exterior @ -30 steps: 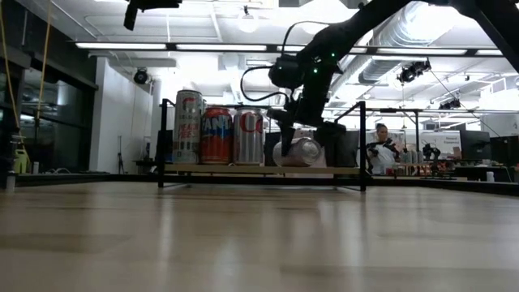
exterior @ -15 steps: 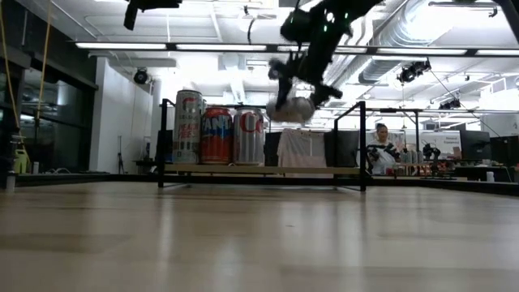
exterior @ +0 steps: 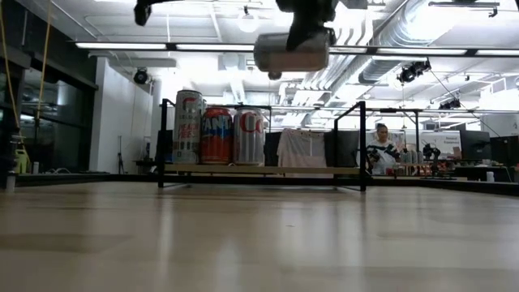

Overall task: Place canned beverage on shelf
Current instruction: Put the silver soda can aligned with the other silver soda can on the shelf

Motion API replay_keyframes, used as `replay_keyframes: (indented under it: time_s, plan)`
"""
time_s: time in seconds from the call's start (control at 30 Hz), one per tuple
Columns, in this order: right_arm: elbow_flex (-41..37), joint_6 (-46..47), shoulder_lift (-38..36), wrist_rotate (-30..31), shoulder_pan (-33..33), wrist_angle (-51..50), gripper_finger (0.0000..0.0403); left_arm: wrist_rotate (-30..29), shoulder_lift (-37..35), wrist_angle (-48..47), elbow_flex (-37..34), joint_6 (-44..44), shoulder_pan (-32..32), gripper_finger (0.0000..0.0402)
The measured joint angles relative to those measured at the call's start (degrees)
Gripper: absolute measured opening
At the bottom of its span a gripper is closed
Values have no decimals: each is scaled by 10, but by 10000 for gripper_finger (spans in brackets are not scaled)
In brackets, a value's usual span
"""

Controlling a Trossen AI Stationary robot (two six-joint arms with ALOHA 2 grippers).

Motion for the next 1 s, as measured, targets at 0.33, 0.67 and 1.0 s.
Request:
replay_keyframes:
  time_s: [0.33,0.67,1.0]
  plan:
    - [0,12,0,52,63,-39,287,-5,60,23,1,88,-166,209]
    - [0,9,-2,32,63,-41,287,-10,191,-55,96,184,-200,324]
    - [0,-47,-2,3,63,10,287,-60,281,-85,111,238,-212,337]
